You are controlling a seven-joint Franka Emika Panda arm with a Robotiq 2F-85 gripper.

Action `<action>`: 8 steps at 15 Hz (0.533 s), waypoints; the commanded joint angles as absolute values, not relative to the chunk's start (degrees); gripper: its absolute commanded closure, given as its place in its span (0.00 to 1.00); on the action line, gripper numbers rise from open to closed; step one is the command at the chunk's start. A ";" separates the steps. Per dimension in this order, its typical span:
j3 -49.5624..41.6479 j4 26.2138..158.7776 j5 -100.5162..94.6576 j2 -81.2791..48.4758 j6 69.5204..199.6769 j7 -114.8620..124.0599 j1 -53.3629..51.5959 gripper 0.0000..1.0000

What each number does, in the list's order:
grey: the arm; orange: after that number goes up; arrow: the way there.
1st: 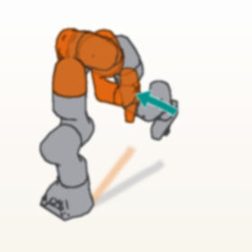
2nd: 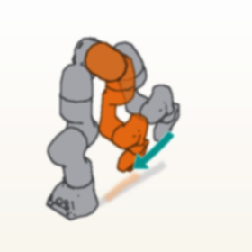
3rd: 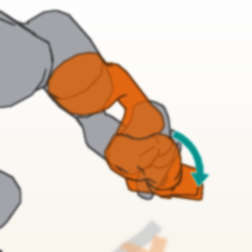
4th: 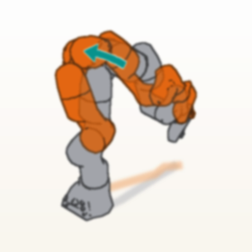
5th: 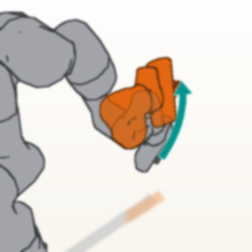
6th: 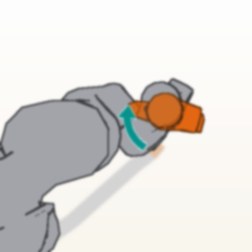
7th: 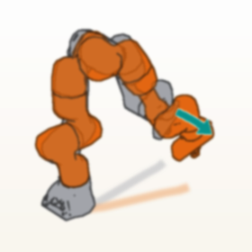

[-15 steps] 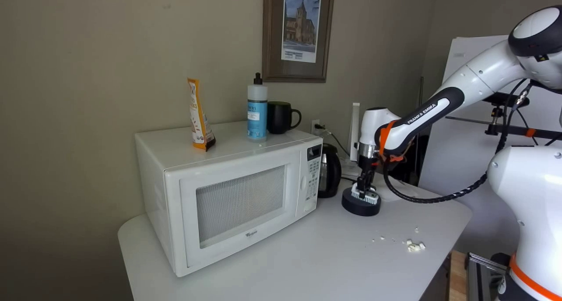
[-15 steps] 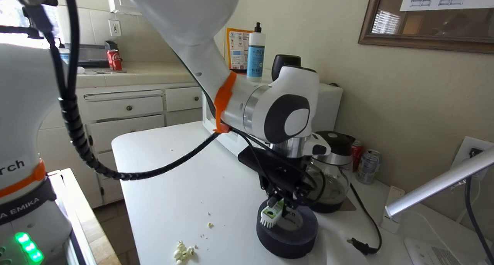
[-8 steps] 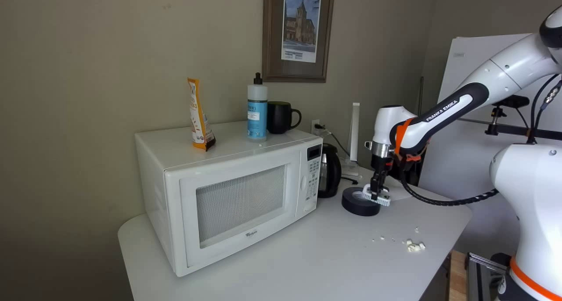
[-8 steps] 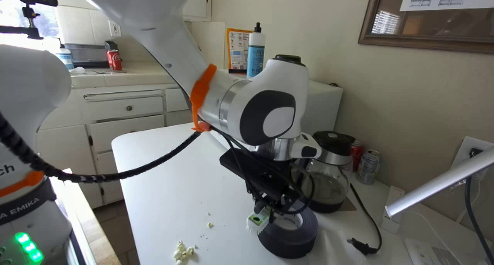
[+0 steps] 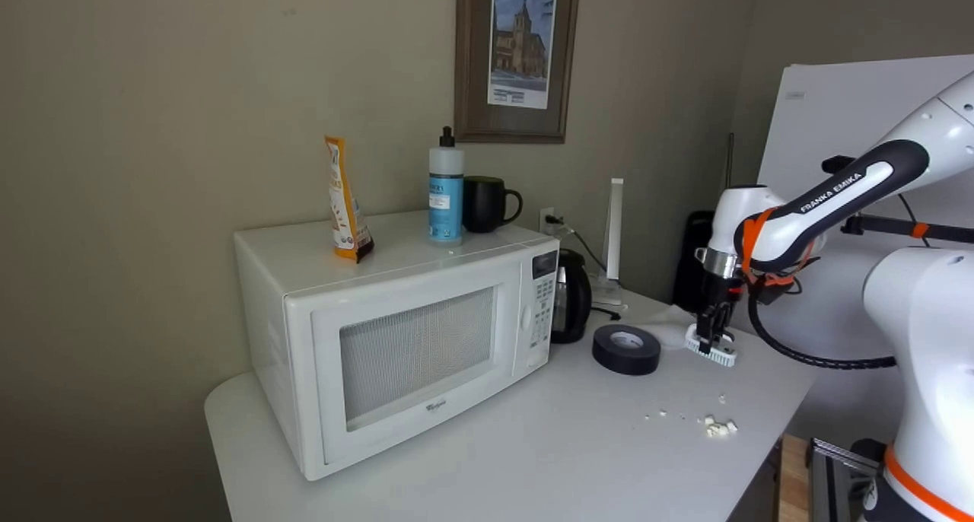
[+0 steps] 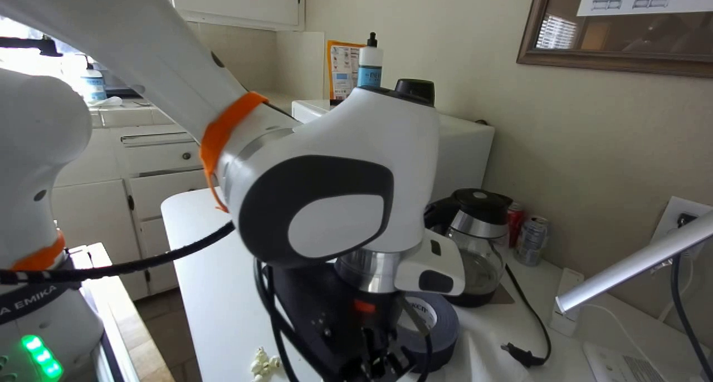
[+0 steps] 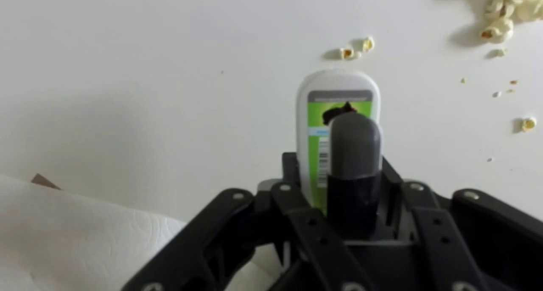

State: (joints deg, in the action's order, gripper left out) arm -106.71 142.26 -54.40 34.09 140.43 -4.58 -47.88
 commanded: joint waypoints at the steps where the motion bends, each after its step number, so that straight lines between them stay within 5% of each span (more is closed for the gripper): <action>1: -105.90 144.55 -52.70 31.01 139.43 -3.03 -44.58 0.82; 8: -108.79 144.99 -55.95 26.80 140.27 5.67 -48.49 0.82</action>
